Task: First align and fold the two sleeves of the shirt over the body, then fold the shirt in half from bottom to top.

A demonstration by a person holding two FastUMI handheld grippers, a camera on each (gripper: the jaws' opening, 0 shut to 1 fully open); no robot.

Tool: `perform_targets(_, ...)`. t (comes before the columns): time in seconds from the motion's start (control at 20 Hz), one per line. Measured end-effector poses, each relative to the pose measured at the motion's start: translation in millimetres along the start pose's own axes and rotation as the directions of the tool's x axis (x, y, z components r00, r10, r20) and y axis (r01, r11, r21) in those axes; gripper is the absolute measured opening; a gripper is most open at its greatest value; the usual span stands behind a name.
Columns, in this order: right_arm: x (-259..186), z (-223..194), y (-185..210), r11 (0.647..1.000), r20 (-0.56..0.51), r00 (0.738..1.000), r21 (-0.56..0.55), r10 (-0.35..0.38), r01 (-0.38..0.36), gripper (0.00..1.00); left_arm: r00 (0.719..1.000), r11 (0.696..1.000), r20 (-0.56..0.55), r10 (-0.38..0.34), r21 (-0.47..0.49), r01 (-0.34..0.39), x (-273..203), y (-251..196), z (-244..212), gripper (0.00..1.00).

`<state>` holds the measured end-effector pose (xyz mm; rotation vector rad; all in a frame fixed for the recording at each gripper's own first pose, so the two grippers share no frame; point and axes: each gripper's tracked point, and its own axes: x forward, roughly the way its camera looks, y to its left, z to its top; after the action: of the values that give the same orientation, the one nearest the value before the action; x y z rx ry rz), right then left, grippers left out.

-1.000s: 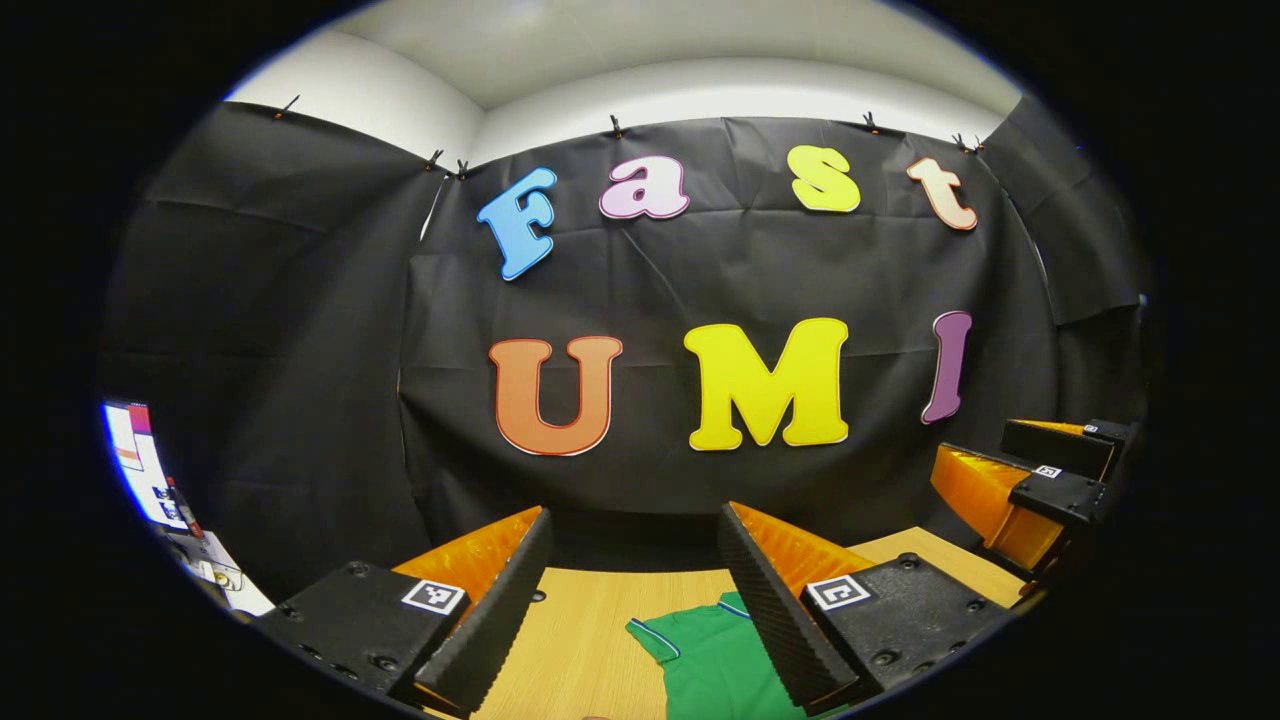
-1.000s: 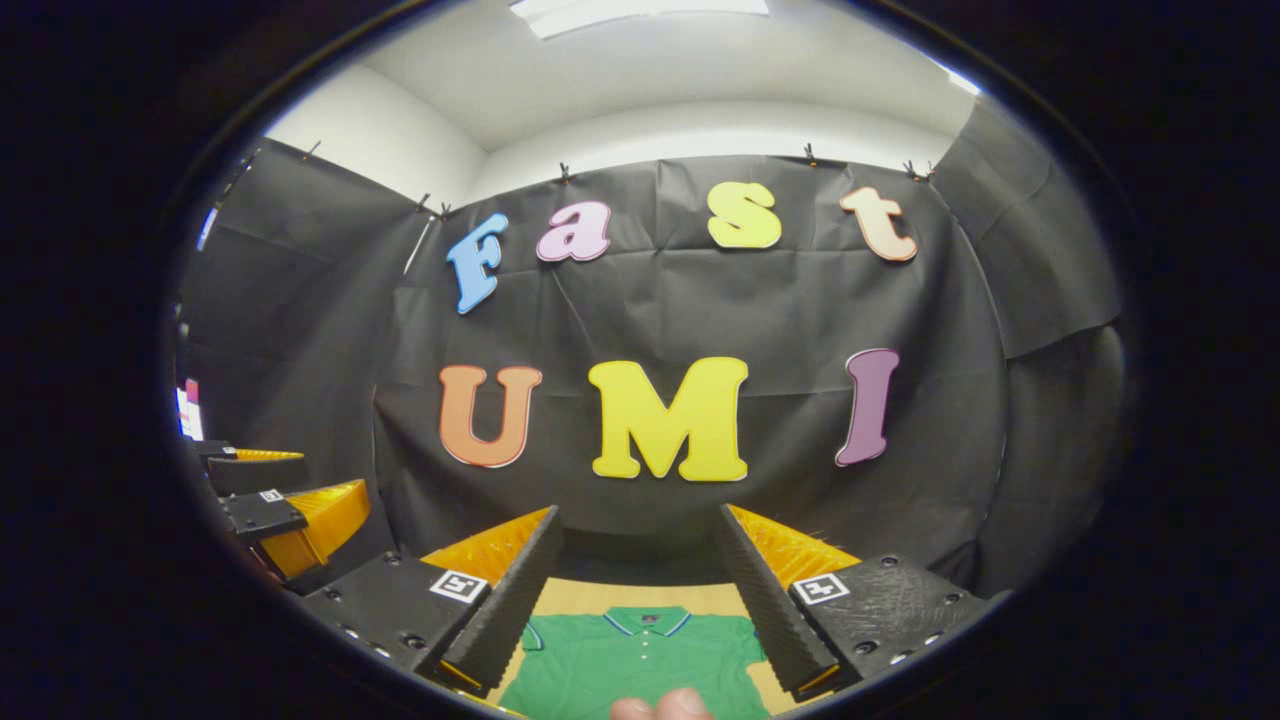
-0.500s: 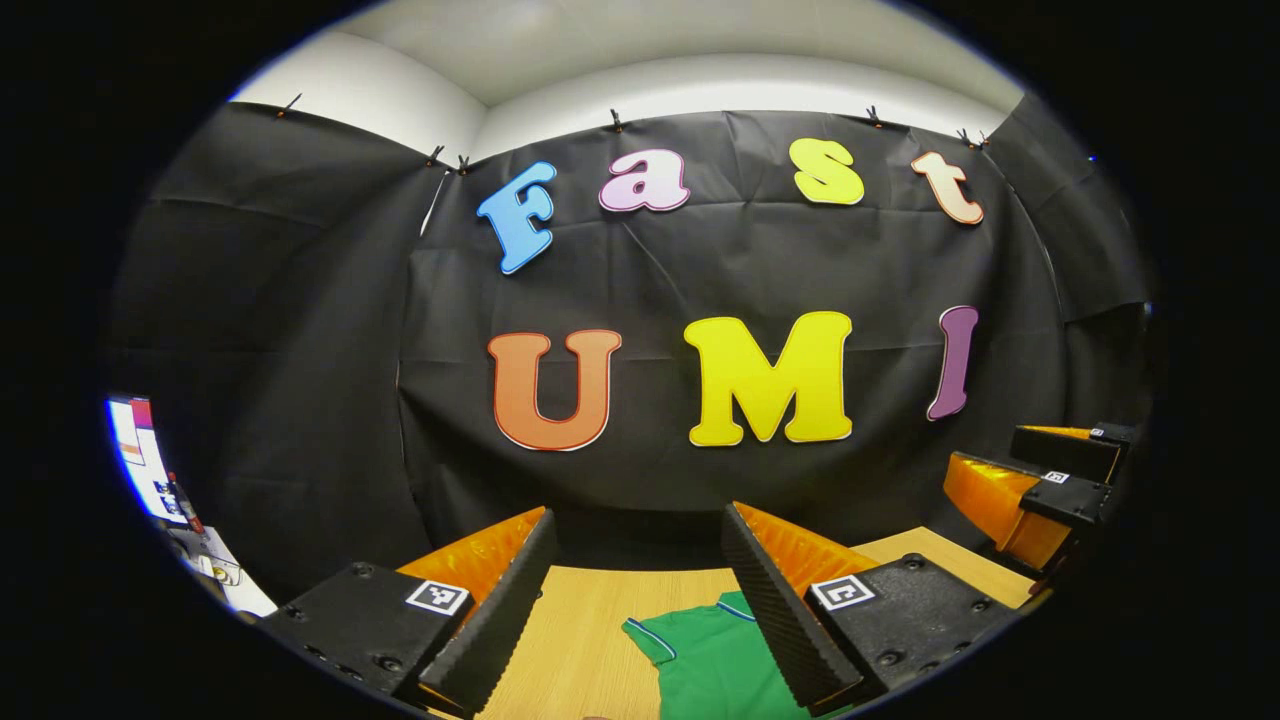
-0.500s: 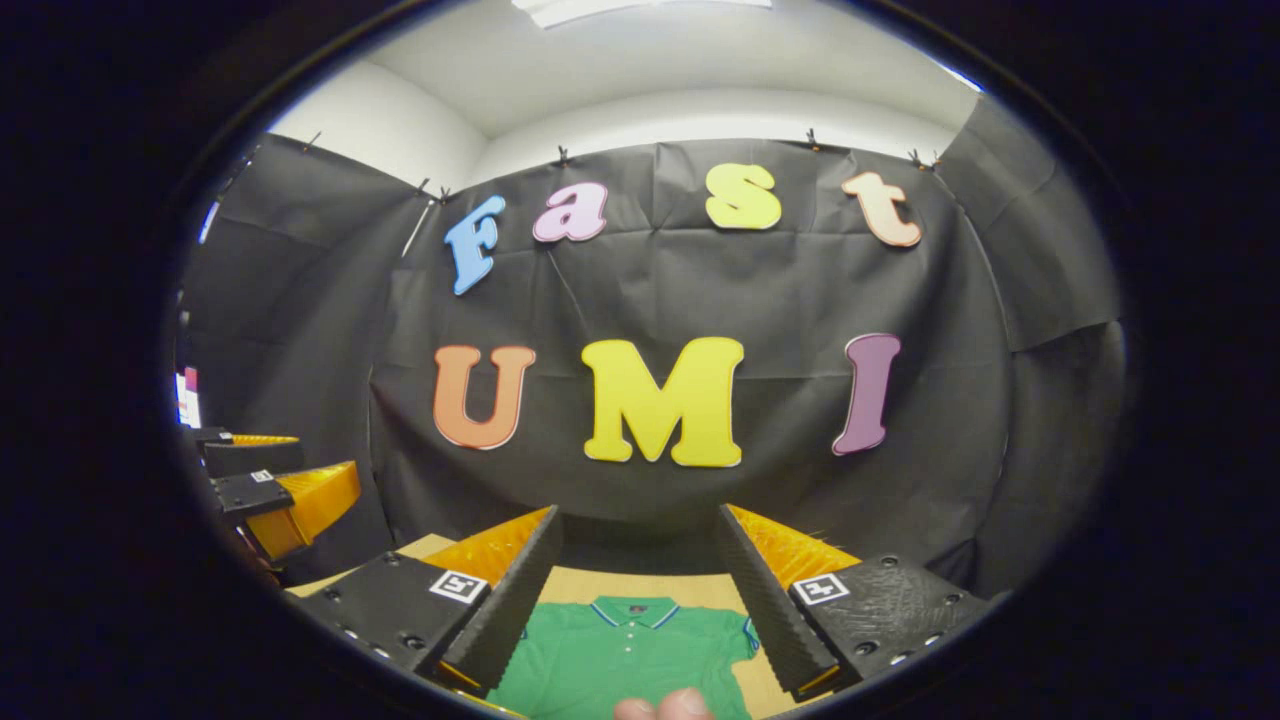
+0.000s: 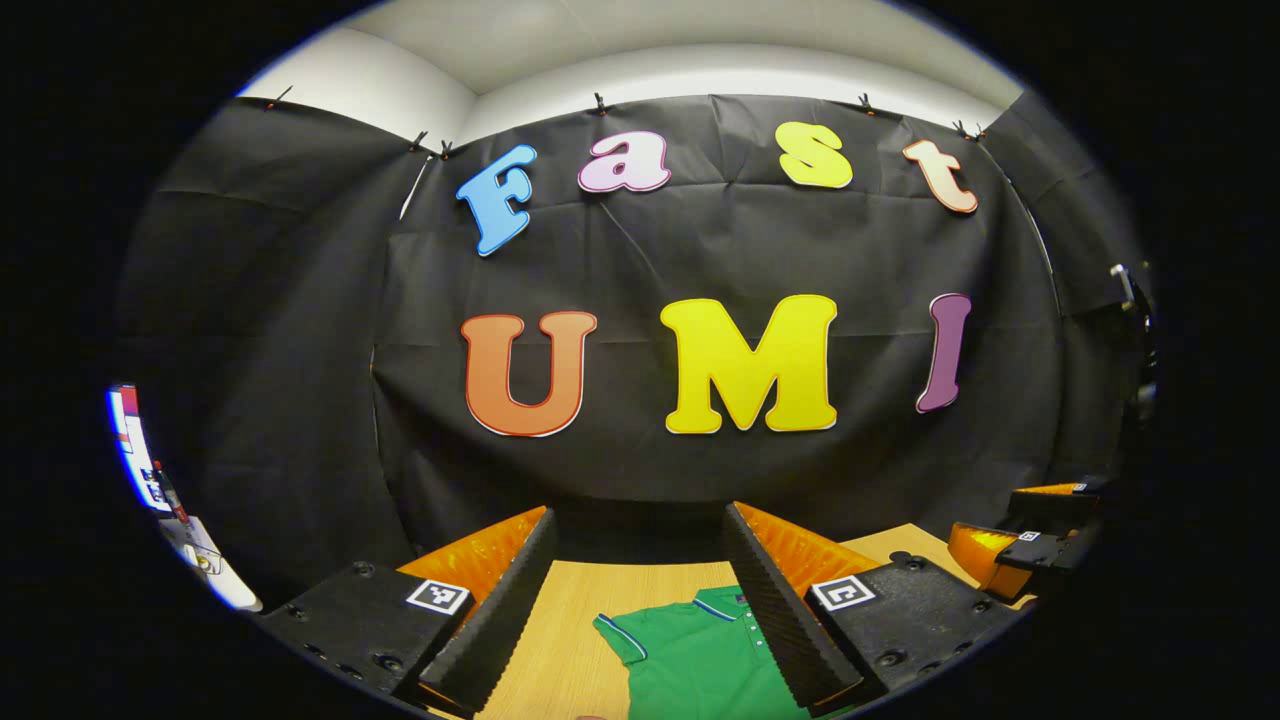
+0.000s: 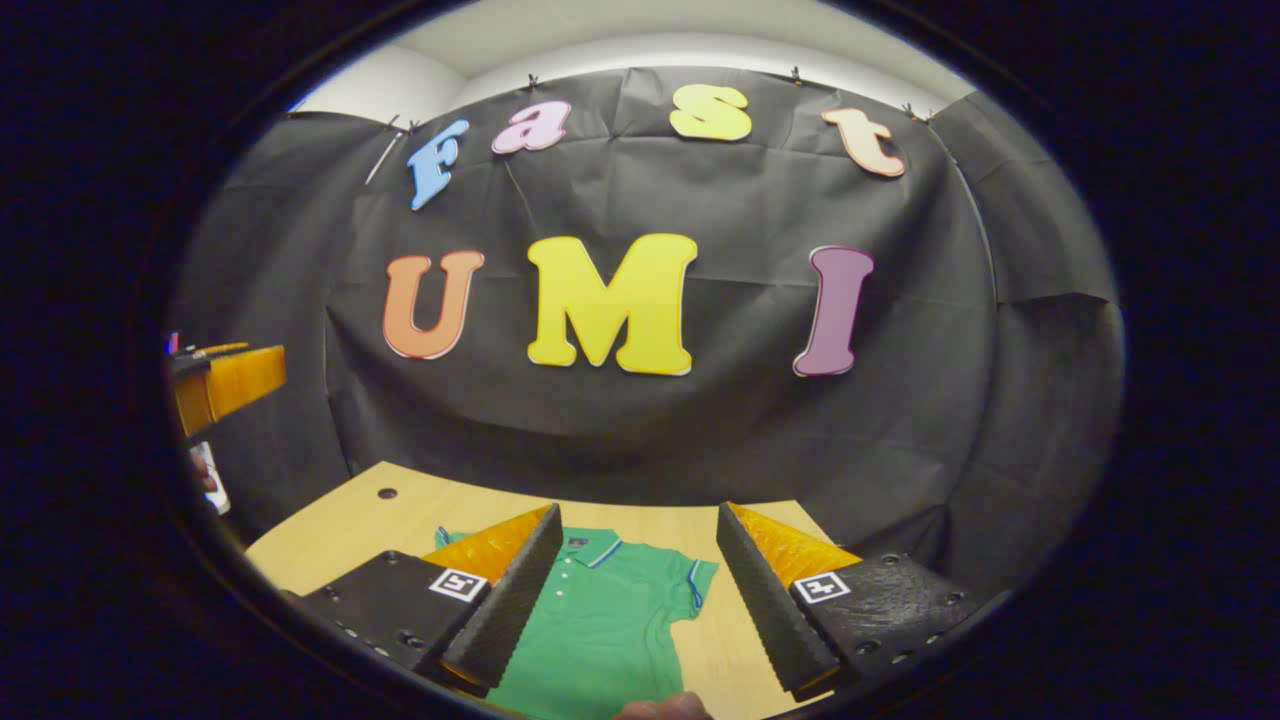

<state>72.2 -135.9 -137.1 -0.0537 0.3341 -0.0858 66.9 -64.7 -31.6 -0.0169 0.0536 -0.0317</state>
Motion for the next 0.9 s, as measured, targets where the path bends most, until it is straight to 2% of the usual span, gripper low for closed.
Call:
perform_targets(0.2, 36, -32, -21, 1.000, -0.095, 0.996, -0.011, 0.003, -0.004, 0.95, 1.000, 1.000, -0.004, 0.015, -0.003, -0.015, 10, -4, -2, 1.00)
perform_targets(0.45, 89, -76, -40, 0.999, -0.212, 0.977, -0.034, 0.016, -0.024, 0.96, 0.999, 0.999, -0.016, 0.047, 0.000, -0.047, 21, -3, -6, 1.00)
perform_targets(0.65, 133, -117, -49, 0.999, -0.317, 0.948, -0.025, 0.031, -0.041, 0.95, 0.996, 0.997, -0.028, 0.079, 0.008, -0.079, 32, 0, -11, 1.00)
perform_targets(0.9, 178, -172, -67, 0.999, -0.423, 0.906, -0.036, 0.013, -0.031, 0.96, 0.991, 0.993, -0.059, 0.117, 0.016, -0.116, 47, 5, -22, 1.00)
